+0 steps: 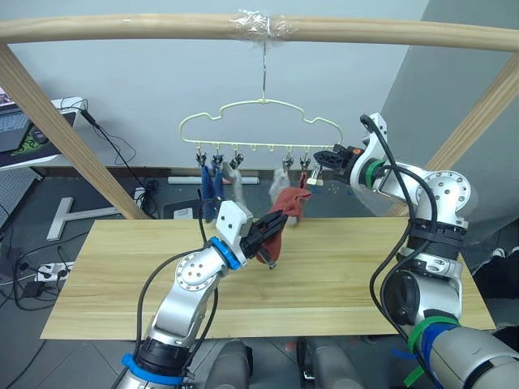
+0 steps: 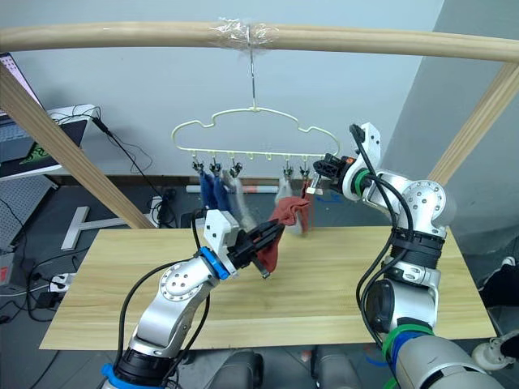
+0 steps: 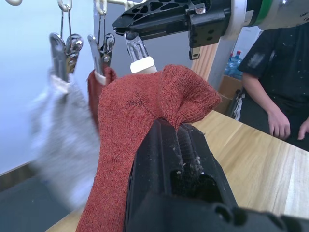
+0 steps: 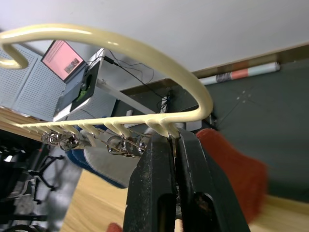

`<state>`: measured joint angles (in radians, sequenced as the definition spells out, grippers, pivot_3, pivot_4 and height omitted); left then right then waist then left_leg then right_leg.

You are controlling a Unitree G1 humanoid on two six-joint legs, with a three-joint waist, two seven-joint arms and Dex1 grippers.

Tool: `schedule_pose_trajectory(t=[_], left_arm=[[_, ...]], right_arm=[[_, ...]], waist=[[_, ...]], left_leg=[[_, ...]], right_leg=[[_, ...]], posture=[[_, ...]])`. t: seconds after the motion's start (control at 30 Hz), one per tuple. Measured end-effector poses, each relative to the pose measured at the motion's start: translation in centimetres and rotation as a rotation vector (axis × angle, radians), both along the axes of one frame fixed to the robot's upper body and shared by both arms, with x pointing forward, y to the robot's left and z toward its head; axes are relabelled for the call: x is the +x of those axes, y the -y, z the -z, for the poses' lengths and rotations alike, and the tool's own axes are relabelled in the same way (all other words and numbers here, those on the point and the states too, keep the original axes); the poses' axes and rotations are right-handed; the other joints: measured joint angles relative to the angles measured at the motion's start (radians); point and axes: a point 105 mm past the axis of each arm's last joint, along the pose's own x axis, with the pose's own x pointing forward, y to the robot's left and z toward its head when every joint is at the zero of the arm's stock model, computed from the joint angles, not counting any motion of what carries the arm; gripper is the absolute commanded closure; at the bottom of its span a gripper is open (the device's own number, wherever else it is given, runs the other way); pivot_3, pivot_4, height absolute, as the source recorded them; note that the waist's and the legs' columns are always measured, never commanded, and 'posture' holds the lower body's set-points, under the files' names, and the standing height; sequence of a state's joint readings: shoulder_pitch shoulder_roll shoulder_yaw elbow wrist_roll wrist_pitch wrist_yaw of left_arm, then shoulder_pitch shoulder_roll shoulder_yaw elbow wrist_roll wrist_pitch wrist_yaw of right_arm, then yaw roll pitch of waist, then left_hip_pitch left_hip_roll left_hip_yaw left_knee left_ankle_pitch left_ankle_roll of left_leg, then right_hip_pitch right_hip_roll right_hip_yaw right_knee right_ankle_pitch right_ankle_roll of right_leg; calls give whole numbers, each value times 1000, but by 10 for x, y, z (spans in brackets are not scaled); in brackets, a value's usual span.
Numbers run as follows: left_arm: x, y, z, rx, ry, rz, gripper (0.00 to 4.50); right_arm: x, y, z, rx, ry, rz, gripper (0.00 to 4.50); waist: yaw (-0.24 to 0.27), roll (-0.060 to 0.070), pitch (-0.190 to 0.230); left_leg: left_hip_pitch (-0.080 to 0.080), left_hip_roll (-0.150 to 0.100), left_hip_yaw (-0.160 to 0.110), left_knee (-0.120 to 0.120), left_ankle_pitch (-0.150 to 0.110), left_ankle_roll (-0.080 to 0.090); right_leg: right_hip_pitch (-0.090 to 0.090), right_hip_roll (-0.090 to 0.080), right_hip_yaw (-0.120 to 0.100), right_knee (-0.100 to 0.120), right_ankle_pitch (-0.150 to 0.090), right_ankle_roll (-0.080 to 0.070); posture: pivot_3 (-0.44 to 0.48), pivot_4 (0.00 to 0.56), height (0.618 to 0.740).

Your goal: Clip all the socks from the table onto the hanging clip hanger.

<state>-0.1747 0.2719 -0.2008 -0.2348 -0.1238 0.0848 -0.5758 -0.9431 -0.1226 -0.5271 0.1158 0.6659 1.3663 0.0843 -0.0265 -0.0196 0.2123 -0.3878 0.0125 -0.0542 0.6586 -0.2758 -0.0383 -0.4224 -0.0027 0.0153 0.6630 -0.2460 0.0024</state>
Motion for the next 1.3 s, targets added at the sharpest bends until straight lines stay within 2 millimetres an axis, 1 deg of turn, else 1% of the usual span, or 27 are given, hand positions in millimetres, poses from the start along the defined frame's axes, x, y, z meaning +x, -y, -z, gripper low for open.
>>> schedule_pose_trajectory(t=[0.2, 0.33, 0.57, 0.73, 1.3], left_arm=[[4, 7, -9, -11, 39, 14, 4473], [7, 11, -9, -26, 31, 14, 4473], [7, 12, -8, -31, 30, 23, 4473], [6, 11, -5, -31, 18, 24, 4473], [4, 12, -5, -36, 13, 52, 4473]], right_arm=[[-5, -4, 0, 68, -59, -6, 4500], [-7, -6, 0, 102, -84, -4, 4500], [-7, -7, 0, 145, -124, 22, 4500], [-7, -5, -2, 149, -129, 32, 4500], [-6, -2, -5, 165, -135, 45, 4500]], waist=[[-1, 0, 0], [-2, 0, 0], [-4, 0, 0], [-4, 0, 0], [-4, 1, 0]], left_leg=[[-1, 0, 0, 0, 0, 0], [-1, 0, 0, 0, 0, 0], [-1, 0, 0, 0, 0, 0], [-1, 0, 0, 0, 0, 0], [-1, 0, 0, 0, 0, 0]], right_leg=[[0, 0, 0, 0, 0, 0], [-1, 0, 0, 0, 0, 0], [-1, 1, 0, 0, 0, 0], [-1, 2, 0, 0, 0, 0], [-1, 2, 0, 0, 0, 0]], posture=[[-7, 197, 740], [-18, 190, 740], [-18, 190, 740], [-22, 184, 740], [-26, 178, 740]])
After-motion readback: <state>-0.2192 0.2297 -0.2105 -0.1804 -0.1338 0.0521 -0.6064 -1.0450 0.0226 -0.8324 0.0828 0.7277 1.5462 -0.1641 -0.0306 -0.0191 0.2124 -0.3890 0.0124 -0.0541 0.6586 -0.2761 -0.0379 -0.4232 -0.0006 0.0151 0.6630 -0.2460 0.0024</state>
